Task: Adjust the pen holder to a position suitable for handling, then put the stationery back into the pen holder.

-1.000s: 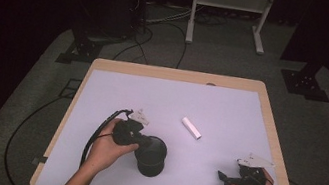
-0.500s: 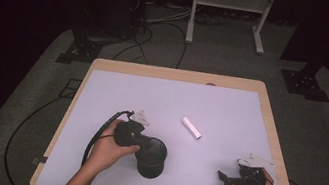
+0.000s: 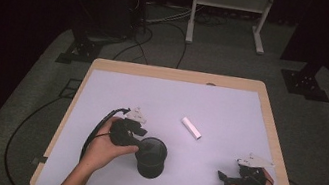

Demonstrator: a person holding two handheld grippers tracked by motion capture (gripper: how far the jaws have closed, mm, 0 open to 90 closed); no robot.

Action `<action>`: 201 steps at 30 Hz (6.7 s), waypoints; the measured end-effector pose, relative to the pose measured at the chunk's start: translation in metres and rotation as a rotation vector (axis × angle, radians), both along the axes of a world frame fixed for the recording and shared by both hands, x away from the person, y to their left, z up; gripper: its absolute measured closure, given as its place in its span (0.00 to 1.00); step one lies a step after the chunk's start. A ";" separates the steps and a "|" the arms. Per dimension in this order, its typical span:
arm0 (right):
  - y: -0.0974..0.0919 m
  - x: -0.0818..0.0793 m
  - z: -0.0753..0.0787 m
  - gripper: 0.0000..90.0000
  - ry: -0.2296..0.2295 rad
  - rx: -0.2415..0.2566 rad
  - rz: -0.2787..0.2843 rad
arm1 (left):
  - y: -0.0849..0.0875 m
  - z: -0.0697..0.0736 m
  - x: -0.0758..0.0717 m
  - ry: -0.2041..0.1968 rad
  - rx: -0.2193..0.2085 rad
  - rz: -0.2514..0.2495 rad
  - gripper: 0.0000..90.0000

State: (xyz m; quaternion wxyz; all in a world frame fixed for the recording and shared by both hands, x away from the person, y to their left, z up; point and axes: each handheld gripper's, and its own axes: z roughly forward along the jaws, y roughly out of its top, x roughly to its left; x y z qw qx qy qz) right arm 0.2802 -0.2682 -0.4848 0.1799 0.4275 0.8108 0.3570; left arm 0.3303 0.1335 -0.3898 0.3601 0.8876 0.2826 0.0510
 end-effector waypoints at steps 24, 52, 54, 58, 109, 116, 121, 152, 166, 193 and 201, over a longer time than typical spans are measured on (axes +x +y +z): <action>0.000 0.000 0.000 0.13 0.001 0.001 0.000 | 0.036 0.018 -0.013 -0.040 -0.055 0.041 0.25; 0.000 0.000 0.000 0.13 0.001 -0.003 0.000 | 0.084 -0.024 -0.032 -0.036 -0.020 0.133 0.13; 0.000 0.000 0.000 0.13 0.002 -0.003 0.000 | 0.087 -0.030 -0.033 -0.038 -0.004 0.149 0.13; 0.000 0.000 0.000 0.12 0.002 -0.006 0.001 | 0.091 -0.041 -0.035 -0.019 0.013 0.166 0.13; 0.031 0.033 0.029 0.43 0.020 0.012 0.062 | 0.113 -0.090 -0.038 -0.140 0.047 0.294 0.04; 0.038 0.041 0.031 0.44 0.017 0.023 0.074 | 0.113 -0.090 -0.038 -0.139 0.048 0.294 0.04; 0.041 0.046 0.031 0.45 0.017 0.019 0.081 | 0.113 -0.090 -0.038 -0.139 0.048 0.294 0.04; 0.076 0.086 0.038 0.54 0.019 0.020 0.101 | 0.113 -0.090 -0.038 -0.141 0.048 0.295 0.04; 0.087 0.099 0.033 0.62 0.033 0.039 0.105 | 0.113 -0.090 -0.038 -0.141 0.048 0.294 0.04; 0.099 0.115 0.015 0.76 0.061 -0.007 0.107 | 0.113 -0.090 -0.038 -0.140 0.048 0.294 0.04; 0.104 0.111 0.014 0.78 0.033 -0.049 0.098 | 0.113 -0.090 -0.038 -0.140 0.048 0.294 0.04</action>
